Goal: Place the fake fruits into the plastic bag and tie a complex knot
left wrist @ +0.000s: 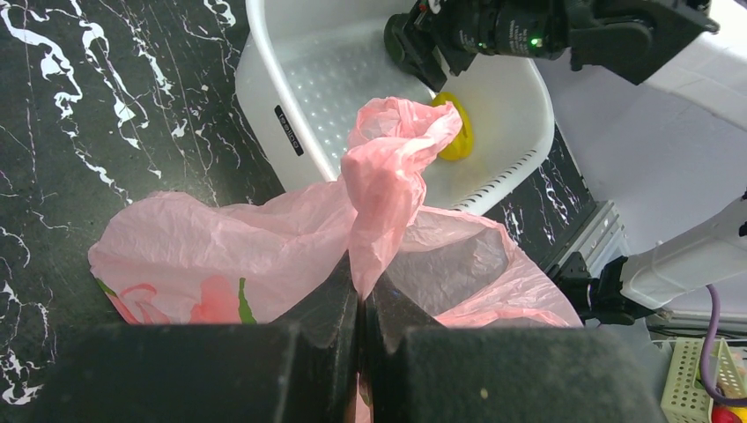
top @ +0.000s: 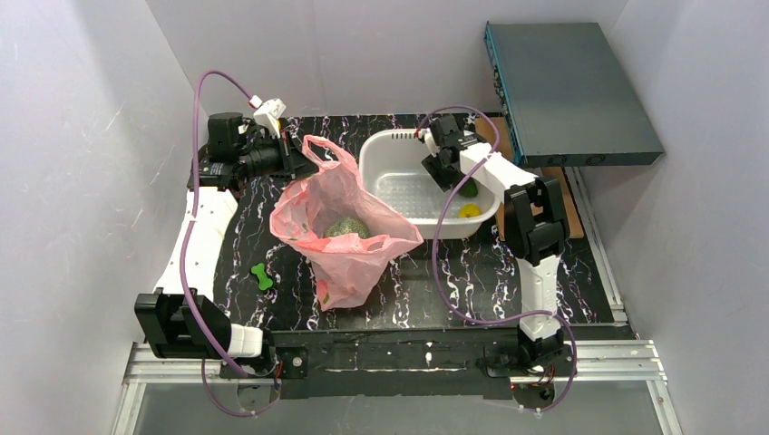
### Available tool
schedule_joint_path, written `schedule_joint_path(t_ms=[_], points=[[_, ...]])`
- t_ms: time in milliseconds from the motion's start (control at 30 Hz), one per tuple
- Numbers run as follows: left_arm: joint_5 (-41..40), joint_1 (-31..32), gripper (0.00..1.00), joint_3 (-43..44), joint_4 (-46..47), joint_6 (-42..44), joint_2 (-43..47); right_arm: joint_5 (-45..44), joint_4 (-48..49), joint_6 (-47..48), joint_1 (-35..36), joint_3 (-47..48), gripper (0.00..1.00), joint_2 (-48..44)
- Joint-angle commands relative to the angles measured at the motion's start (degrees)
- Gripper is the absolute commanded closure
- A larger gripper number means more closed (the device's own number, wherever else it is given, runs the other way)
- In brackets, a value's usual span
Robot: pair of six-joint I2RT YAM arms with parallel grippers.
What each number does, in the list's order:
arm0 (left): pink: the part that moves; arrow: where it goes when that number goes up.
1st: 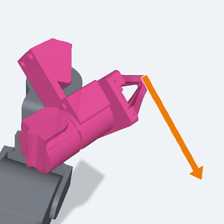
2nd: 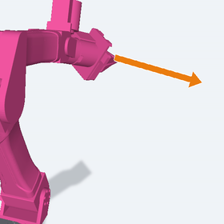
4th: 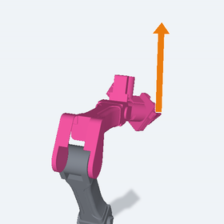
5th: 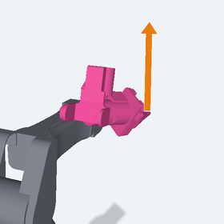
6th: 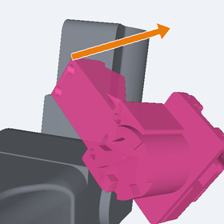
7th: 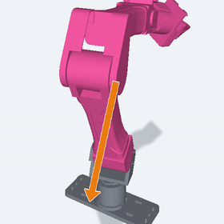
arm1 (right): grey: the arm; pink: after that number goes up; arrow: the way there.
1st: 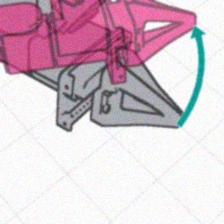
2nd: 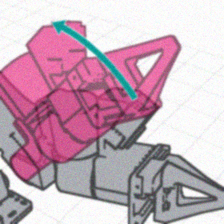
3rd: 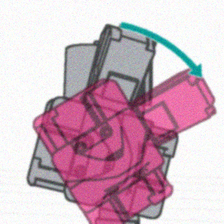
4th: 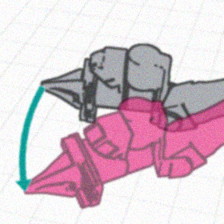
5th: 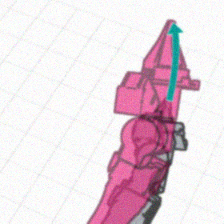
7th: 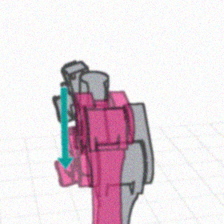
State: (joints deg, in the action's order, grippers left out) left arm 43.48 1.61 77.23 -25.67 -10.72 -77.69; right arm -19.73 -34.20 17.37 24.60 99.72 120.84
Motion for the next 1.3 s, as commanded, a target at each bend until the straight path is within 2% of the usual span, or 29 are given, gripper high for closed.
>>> schedule_joint_path(t_ms=[0,333,500,767,833,933,967,1133,1267], points=[[0.9,-0.2,1.0,0.3,1.0,0.9,0.6,1.4,3.5,1.1,-0.8,-1.8,0.26,1.4],[0.9,-0.2,1.0,-0.2,1.3,0.7,0.7,9.5,-1.1,-2.4,-1.5,0.3,0.28,3.1],[1.0,-0.2,1.0,0.2,1.3,0.6,0.4,7.6,-0.6,-2.3,-1.5,2.5,0.24,5.4],[1.0,-0.3,1.0,0.0,1.3,0.5,0.6,9.8,-2.5,-2.5,-1.6,3.2,0.2,5.1],[0.9,-0.3,1.0,-0.1,1.4,0.5,0.6,10.6,-3.1,-2.3,-1.6,3.4,0.29,4.3],[0.8,-0.2,1.0,0.0,1.6,0.5,0.8,13.3,-4.3,-2.9,-1.4,3.5,0.59,1.9],[0.8,-0.3,1.0,0.0,1.6,0.5,0.9,14.1,-4.5,-3.4,-1.2,3.4,0.66,0.6],[0.6,-0.3,1.0,-0.2,1.6,0.4,1.2,16.3,-5.1,-5.8,0.9,3.2,0.78,-8.2],[0.8,-0.2,1.0,-0.5,1.6,0.2,1.5,22.5,-5.3,-7.6,2.5,5.2,0.94,-16.0]])
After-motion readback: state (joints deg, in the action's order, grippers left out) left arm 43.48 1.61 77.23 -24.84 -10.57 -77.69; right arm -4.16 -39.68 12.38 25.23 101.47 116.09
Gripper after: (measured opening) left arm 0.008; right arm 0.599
